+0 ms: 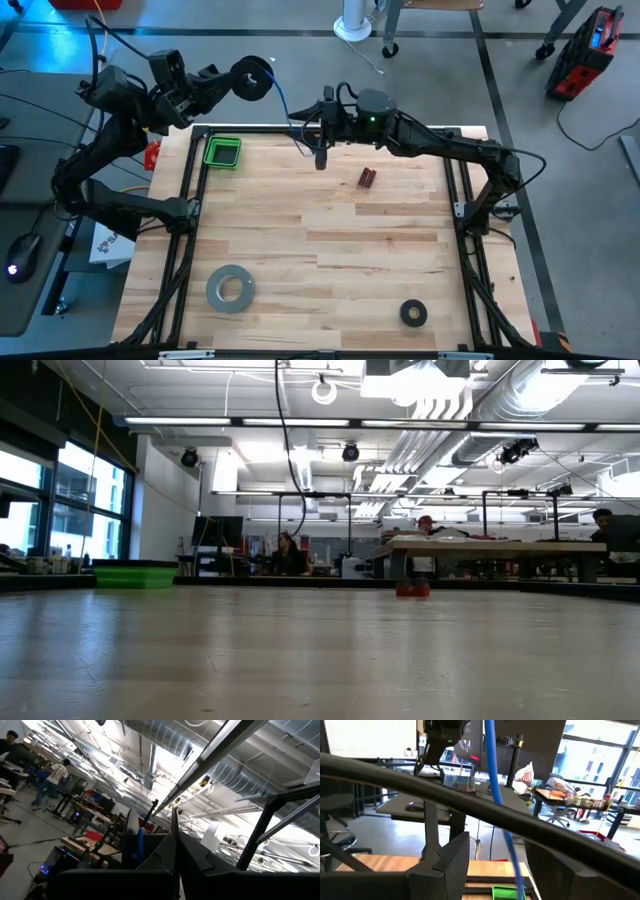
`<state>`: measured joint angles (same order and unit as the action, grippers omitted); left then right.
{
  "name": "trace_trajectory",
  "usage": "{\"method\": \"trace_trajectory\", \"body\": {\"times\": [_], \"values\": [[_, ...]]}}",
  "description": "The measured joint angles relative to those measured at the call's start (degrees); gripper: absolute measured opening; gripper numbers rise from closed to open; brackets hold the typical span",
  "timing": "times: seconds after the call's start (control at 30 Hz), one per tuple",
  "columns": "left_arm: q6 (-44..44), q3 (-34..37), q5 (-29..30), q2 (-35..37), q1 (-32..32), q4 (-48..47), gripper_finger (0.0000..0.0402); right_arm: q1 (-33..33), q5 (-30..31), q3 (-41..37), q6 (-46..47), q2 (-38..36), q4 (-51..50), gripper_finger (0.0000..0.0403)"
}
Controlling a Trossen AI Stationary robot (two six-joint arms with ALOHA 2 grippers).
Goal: Coil cords
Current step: Coil the blue wire onto the spool
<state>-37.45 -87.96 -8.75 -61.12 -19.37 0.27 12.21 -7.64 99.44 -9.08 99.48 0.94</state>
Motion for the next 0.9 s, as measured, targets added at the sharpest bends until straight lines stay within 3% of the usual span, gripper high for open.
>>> {"method": "trace_trajectory", "body": {"times": [0.53, 0.9], "values": [[0.63, 0.00, 0.26, 0.02, 0.02, 0.05, 0.0000, -0.77, 0.30, -0.02, -0.20, -0.04, -1.16, 0.0086], [0.63, 0.00, 0.28, 0.04, 0.02, 0.03, 0.0000, -0.70, 1.25, -0.02, 0.00, -0.04, 0.03, 0.0079]]}}
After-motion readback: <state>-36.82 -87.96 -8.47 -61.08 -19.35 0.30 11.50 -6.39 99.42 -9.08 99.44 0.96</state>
